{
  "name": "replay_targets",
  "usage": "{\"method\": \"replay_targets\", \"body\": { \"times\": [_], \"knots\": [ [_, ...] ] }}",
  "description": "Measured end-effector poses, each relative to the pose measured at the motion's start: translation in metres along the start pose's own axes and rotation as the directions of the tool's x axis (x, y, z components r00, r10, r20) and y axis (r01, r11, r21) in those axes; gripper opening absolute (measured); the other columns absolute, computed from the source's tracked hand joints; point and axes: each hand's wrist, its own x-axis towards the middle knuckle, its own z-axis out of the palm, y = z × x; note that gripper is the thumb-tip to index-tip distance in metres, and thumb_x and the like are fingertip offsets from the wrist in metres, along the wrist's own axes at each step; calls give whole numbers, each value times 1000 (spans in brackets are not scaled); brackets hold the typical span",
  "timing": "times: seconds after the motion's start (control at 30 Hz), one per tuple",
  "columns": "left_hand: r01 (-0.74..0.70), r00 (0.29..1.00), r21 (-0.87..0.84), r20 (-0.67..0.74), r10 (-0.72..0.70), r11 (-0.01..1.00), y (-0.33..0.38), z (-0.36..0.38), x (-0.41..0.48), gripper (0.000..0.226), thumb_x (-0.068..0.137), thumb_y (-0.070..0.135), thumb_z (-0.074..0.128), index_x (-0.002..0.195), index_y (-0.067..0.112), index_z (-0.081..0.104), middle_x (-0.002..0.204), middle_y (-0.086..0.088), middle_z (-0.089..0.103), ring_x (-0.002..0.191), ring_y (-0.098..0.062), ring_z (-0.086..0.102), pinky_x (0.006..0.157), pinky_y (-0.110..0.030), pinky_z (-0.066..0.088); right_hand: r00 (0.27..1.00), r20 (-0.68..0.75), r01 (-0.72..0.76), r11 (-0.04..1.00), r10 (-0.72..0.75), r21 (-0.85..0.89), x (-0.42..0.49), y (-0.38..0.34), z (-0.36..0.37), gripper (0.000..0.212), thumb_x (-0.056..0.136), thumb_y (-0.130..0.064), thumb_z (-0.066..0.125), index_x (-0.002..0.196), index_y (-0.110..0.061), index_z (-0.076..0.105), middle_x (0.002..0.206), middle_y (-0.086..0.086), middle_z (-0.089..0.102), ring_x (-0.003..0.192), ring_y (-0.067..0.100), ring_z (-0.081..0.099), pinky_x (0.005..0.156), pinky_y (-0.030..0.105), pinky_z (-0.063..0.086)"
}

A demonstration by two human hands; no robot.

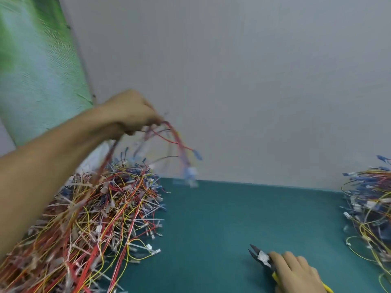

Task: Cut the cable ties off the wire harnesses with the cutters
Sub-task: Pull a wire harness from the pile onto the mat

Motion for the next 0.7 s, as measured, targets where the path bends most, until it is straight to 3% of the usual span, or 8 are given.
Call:
{"method": "replay_targets", "body": {
  "times": [0.03,0.1,0.2,0.3,0.4,0.53,0.6,0.7],
  "knots": [
    [-36,999,-106,14,37,994,12,13,-8,26,81,28,71,63,9,68,51,-5,55,40,-17,42,44,-21,36,993,96,-73,997,71,10,4,-2,-10,21,72,-21,58,92,-27,56,70,0,53,62,27,62,52,28,35],
    [-66,995,-301,45,84,951,28,39,-27,28,81,30,72,63,9,69,52,-1,57,41,-13,42,43,-20,36,918,334,-338,862,213,378,8,-9,-29,15,87,-27,62,86,-37,51,79,-11,53,78,15,59,63,21,38],
    [14,985,-575,149,89,818,44,79,-60,31,84,35,68,64,11,66,47,8,58,40,-9,43,41,-15,33,915,276,-371,341,296,864,4,-14,-48,24,83,-24,71,64,-27,57,55,3,56,50,15,49,53,18,43],
    [172,944,-718,317,96,674,57,113,-92,37,82,49,65,69,15,67,59,8,66,48,-6,51,45,-15,38,884,412,-379,-175,223,909,21,-36,-56,26,69,-30,71,76,-7,64,64,14,63,51,23,52,50,32,45],
    [164,941,-766,310,133,622,60,137,-117,51,74,61,50,75,14,67,77,2,67,65,-11,58,59,-21,49,834,515,-432,-348,197,832,46,-56,-59,38,68,-39,65,87,-7,66,85,13,70,56,21,56,51,31,41],
    [-107,948,-597,179,262,795,56,159,-151,53,86,65,32,71,22,58,83,3,56,88,-11,53,83,-39,50,755,650,-508,-544,93,668,58,-66,-60,50,74,-41,67,106,-2,67,99,25,64,85,32,63,74,44,49],
    [-123,943,-543,196,268,831,51,169,-166,48,87,70,31,97,33,62,115,9,48,119,-2,37,105,-35,37,736,677,-543,-573,28,614,58,-65,-61,56,81,-35,66,120,5,60,117,33,59,111,42,58,104,56,40],
    [-211,956,-497,75,284,842,51,177,-180,64,90,62,36,146,30,32,153,12,17,141,1,2,119,-27,9,711,702,-569,-607,-25,554,57,-64,-62,53,85,-25,63,127,6,56,119,31,55,111,39,53,111,56,30]
  ]
}}
